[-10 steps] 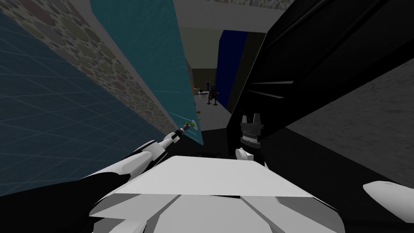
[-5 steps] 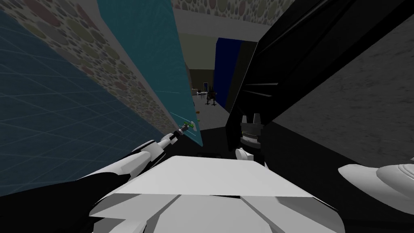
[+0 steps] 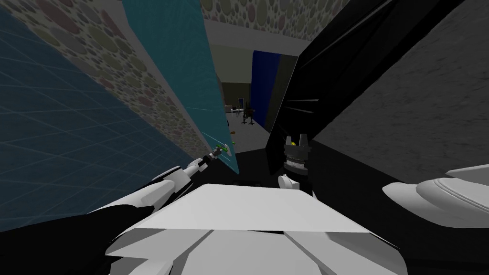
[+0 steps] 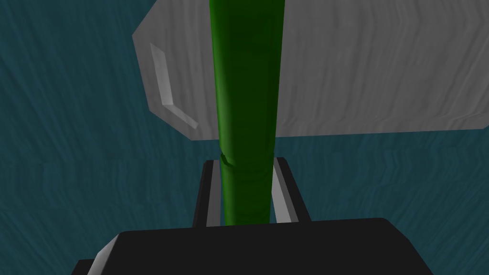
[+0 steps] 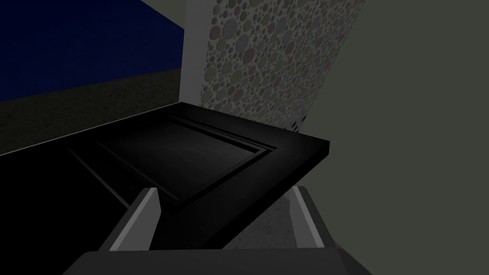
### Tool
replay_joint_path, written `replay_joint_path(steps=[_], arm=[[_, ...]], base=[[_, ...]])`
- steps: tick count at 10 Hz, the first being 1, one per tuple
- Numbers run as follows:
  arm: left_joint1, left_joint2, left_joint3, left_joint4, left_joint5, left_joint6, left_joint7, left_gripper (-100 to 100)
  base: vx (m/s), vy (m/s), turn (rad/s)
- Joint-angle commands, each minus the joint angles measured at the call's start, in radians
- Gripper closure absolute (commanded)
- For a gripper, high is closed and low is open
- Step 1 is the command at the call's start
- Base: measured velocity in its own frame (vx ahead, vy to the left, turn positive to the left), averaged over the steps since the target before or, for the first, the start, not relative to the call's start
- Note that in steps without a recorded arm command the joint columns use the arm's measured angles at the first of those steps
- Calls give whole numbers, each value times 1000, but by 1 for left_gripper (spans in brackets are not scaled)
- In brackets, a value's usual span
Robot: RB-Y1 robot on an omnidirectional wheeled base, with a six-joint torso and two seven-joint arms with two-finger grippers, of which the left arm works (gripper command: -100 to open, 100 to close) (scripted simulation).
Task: Pull the door open
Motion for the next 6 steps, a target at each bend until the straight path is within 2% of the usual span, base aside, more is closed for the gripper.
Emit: replay_joint_path(steps=[1,6], arm=[[0,1,-3,3,2,-10,2,100],[11,16,-13,8,10,-39,6,100]], base=[[-132,154,-182],[-160,155,-170]])
